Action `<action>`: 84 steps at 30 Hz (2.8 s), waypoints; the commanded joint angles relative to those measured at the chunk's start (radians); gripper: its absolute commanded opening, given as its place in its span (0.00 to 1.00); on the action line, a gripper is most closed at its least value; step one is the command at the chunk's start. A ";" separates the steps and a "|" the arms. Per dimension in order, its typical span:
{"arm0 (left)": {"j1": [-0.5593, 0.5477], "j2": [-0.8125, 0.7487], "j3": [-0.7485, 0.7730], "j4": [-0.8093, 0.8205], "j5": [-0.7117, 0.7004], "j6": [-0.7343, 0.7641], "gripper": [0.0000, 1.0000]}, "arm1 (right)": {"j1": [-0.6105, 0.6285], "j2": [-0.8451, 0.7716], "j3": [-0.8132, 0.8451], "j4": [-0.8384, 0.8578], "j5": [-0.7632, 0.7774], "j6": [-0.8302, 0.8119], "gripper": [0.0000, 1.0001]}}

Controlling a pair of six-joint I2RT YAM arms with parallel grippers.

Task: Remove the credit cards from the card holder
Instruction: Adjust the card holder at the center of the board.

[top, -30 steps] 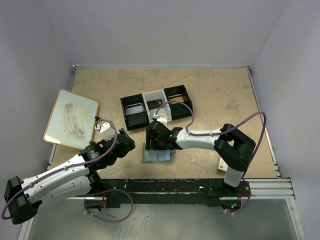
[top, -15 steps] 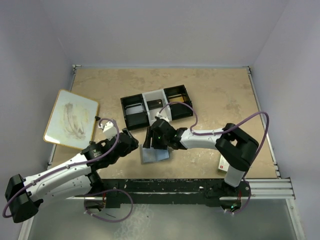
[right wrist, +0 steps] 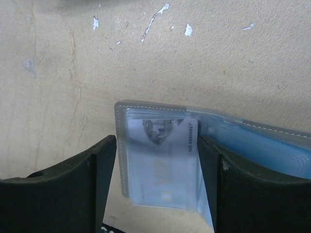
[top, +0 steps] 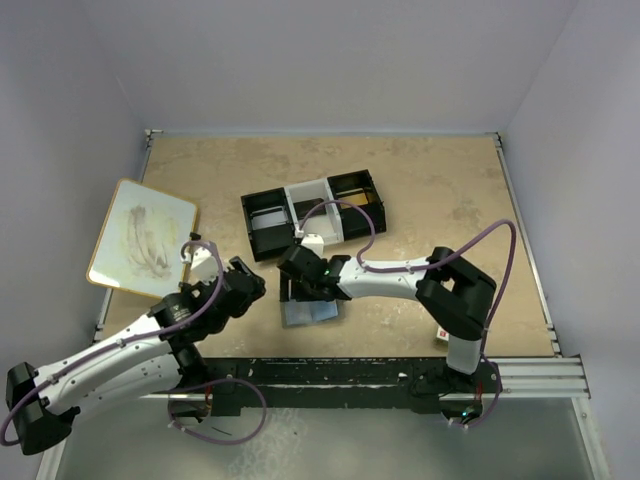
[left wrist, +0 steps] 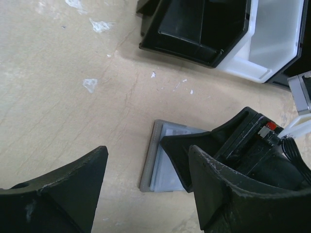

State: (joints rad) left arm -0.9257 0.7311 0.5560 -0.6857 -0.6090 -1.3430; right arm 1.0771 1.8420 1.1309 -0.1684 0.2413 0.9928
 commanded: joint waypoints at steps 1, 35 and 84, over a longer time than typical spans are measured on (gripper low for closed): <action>-0.004 -0.053 0.030 -0.092 -0.093 -0.045 0.65 | 0.019 0.081 0.015 -0.175 0.109 -0.014 0.71; -0.003 -0.007 0.011 0.009 -0.009 0.026 0.65 | 0.008 0.046 -0.048 -0.074 -0.023 -0.016 0.57; -0.004 0.205 -0.190 0.467 0.385 0.148 0.19 | -0.085 -0.031 -0.245 0.150 -0.205 0.010 0.61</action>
State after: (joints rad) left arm -0.9257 0.9905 0.3679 -0.2085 -0.1894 -1.2003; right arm 0.9871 1.7531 0.9363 0.0700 0.0364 1.0023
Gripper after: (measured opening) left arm 0.188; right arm 0.605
